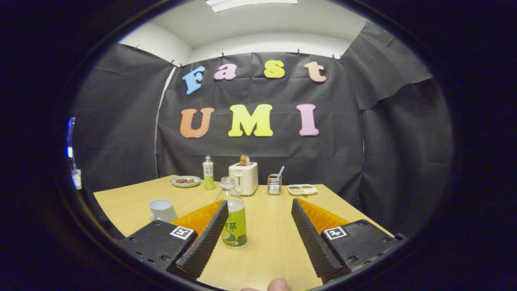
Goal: Take the bottle from table, then pour the juice into the cup, finally place the bottle on the coaster
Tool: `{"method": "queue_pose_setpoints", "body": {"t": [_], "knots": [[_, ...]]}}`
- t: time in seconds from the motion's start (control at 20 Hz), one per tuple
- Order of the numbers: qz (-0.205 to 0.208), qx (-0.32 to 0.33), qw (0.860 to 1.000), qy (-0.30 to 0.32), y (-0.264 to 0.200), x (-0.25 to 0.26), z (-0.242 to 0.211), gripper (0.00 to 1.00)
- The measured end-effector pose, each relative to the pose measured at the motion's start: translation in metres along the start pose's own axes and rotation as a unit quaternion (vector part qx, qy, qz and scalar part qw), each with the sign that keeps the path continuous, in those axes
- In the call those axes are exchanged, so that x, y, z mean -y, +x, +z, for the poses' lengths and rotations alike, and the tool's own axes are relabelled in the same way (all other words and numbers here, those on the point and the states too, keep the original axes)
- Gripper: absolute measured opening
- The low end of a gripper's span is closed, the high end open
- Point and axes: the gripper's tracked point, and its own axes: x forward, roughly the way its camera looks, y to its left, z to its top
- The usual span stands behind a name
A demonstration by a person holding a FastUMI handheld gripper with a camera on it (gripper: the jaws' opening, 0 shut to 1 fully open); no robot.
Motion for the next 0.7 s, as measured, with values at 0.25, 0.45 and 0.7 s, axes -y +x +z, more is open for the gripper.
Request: {"method": "queue_pose_setpoints", "body": {"t": [0.25,0.45,0.7], "knots": [[0.001,-0.006,1.0,-0.014,0.015,-0.022,-0.011,1.0],[0.004,-0.014,1.0,-0.005,0.028,-0.037,-0.015,1.0],[0.001,-0.027,1.0,-0.006,0.045,-0.053,-0.023,1.0]]}}
